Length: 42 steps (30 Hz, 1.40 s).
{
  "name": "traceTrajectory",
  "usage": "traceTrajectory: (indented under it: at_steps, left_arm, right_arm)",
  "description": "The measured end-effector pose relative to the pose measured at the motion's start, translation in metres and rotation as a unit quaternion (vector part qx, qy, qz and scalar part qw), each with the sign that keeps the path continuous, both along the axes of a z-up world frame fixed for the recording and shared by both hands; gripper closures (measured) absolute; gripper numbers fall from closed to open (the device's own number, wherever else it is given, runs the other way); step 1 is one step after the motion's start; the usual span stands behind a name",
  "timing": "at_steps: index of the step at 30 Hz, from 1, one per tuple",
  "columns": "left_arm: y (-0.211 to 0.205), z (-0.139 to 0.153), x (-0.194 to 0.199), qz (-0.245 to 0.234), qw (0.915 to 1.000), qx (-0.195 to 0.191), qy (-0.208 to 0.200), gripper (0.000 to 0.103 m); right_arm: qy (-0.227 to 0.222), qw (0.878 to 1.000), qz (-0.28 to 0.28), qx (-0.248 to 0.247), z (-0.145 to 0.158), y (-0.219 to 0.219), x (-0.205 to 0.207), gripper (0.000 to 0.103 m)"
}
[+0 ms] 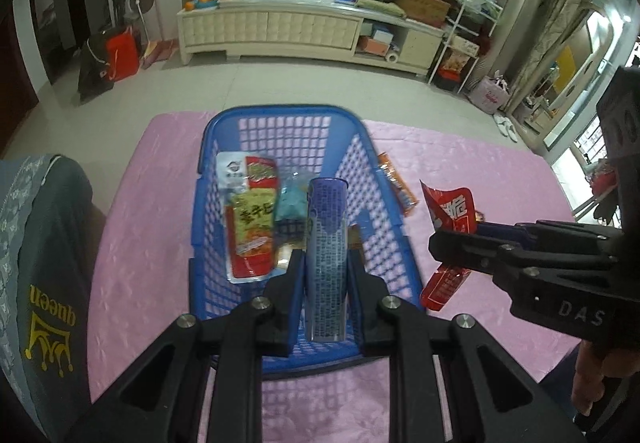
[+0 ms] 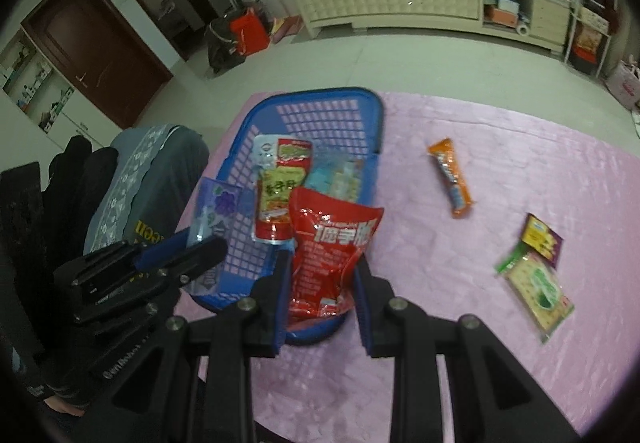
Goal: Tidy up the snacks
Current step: 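Carry the gum box and red pouch over the basket and release them inside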
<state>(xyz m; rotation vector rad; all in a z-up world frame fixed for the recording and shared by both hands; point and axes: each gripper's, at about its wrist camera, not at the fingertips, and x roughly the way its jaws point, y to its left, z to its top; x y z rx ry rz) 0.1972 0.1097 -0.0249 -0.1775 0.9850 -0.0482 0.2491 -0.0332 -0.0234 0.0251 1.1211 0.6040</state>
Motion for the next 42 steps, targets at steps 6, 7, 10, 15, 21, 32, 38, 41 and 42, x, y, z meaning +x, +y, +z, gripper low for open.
traceTrajectory:
  at_steps: [6,7,10,15,21,32,38,41,42]
  left_arm:
    - [0.015,-0.032,0.026,-0.002,0.9990,-0.004,0.044,0.084]
    - [0.015,-0.038,0.031,0.000,0.9987,-0.009,0.051,0.084]
    - [0.012,-0.054,0.039,0.000,0.9977,-0.017,0.065,0.084]
    - [0.005,-0.076,0.054,-0.006,0.9956,-0.007,0.093,0.084]
    - [0.006,-0.076,0.056,0.012,0.9954,-0.018,0.093,0.060]
    - [0.009,-0.028,0.017,0.018,0.9986,0.009,0.049,0.040]
    - [0.022,-0.012,-0.007,0.030,0.9987,0.007,0.040,0.039]
    - [0.029,-0.010,-0.019,0.035,0.9987,0.008,0.036,0.039]
    - [0.032,-0.010,-0.022,0.036,0.9987,0.009,0.036,0.039]
  right_arm:
    - [-0.014,0.999,0.021,-0.032,-0.013,0.025,0.014,0.070]
    - [-0.013,0.999,0.021,-0.035,-0.016,0.027,0.017,0.070]
    - [0.009,1.000,0.015,-0.026,-0.028,0.025,0.030,0.070]
    - [0.023,1.000,0.015,-0.006,-0.033,0.022,0.036,0.070]
    - [0.016,1.000,0.022,-0.003,-0.026,0.020,0.033,0.070]
    - [-0.003,1.000,0.017,0.007,0.000,0.008,0.013,0.070]
    - [-0.014,0.999,0.035,0.003,0.007,0.027,-0.004,0.069]
    - [-0.012,0.999,0.043,-0.006,0.002,0.040,-0.010,0.069]
    - [-0.011,0.999,0.046,-0.011,-0.001,0.045,-0.011,0.069]
